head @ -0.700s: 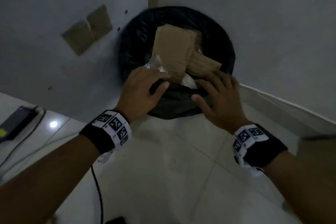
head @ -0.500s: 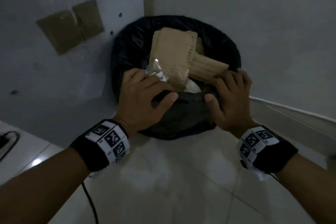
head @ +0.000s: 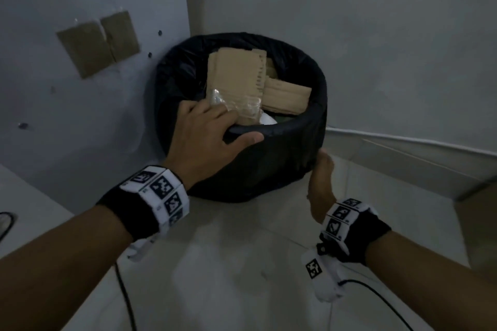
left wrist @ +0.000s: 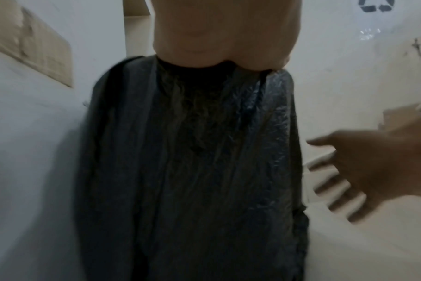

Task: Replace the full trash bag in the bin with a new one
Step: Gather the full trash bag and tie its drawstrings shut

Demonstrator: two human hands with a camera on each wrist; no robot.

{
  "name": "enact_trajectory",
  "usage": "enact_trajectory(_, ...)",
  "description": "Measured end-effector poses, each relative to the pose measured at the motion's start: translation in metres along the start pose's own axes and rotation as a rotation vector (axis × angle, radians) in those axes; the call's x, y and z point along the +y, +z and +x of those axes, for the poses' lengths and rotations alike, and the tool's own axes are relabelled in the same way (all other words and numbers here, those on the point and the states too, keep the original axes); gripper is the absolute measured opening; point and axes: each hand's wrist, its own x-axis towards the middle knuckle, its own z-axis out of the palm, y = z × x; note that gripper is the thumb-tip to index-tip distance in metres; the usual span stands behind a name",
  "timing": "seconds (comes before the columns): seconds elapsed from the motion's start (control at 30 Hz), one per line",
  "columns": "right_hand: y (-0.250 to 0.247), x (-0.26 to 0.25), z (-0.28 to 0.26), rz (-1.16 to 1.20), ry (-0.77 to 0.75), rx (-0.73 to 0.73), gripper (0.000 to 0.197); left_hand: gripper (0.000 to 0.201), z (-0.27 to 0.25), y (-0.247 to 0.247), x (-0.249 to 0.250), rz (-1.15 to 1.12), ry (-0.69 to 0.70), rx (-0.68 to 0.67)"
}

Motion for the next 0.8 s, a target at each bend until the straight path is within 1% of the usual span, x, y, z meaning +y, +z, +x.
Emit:
enact_trajectory(0.03, -0.005, 0.009, 0.002, 0.026, 0.090, -0.018, 0.095, 0.068, -0.002, -0.003, -0.002, -0.002, 0.019, -0.017)
enact_trajectory(0.07, -0.009, 0.014, 0.000, 0.049, 0.163, -0.032, 0.097, 0.067, -0.004, -0.005, -0.003, -0.015, 0.034, -0.023)
enact_trajectory(0.13, -0.015, 0.019, 0.000, 0.051, 0.277, -0.065, 0.087, 0.066, -0.006, -0.010, -0.003, -0.042, 0.039, -0.015)
enact_trajectory(0.17, -0.018, 0.020, -0.001, 0.063, 0.321, -0.079, 0.086, 0.064, -0.007, -0.011, -0.003, -0.048, 0.035, -0.013)
enact_trajectory(0.27, -0.019, 0.021, 0.003, 0.164, 0.398, -0.116, 0.089, 0.058, -0.009, -0.014, -0.003, -0.053, 0.033, -0.012)
enact_trajectory(0.37, -0.016, 0.019, 0.011, 0.375, 0.452, -0.129, 0.093, 0.058, -0.009, -0.017, -0.003, -0.063, 0.041, -0.001)
enact_trajectory(0.4, -0.014, 0.017, 0.010, 0.419, 0.469, -0.149, 0.091, 0.056, -0.009, -0.017, -0.002, -0.064, 0.046, 0.009)
enact_trajectory(0.47, -0.011, 0.011, 0.006, 0.440, 0.455, -0.202, 0.089, 0.051, -0.009, -0.017, 0.002, -0.061, 0.062, 0.031)
enact_trajectory(0.53, -0.008, 0.003, -0.002, 0.432, 0.408, -0.231, 0.088, 0.049, -0.009, -0.017, 0.004, -0.054, 0.069, 0.052)
enact_trajectory(0.57, -0.008, 0.000, -0.006, 0.453, 0.379, -0.235, 0.085, 0.049, -0.010, -0.017, 0.005, -0.048, 0.066, 0.055)
enact_trajectory(0.63, -0.013, -0.011, -0.018, 0.502, 0.331, -0.199, 0.074, 0.048, -0.010, -0.018, 0.008, -0.024, 0.058, 0.047)
enact_trajectory(0.7, -0.025, -0.021, -0.033, 0.499, 0.305, -0.162, 0.062, 0.039, -0.009, -0.018, 0.018, -0.013, 0.057, 0.042)
enact_trajectory(0.77, -0.037, -0.037, -0.048, 0.469, 0.253, -0.167, 0.054, 0.024, -0.006, -0.016, 0.034, -0.045, 0.088, 0.070)
enact_trajectory(0.8, -0.044, -0.046, -0.056, 0.469, 0.231, -0.180, 0.050, 0.019, -0.005, -0.015, 0.045, -0.064, 0.109, 0.084)
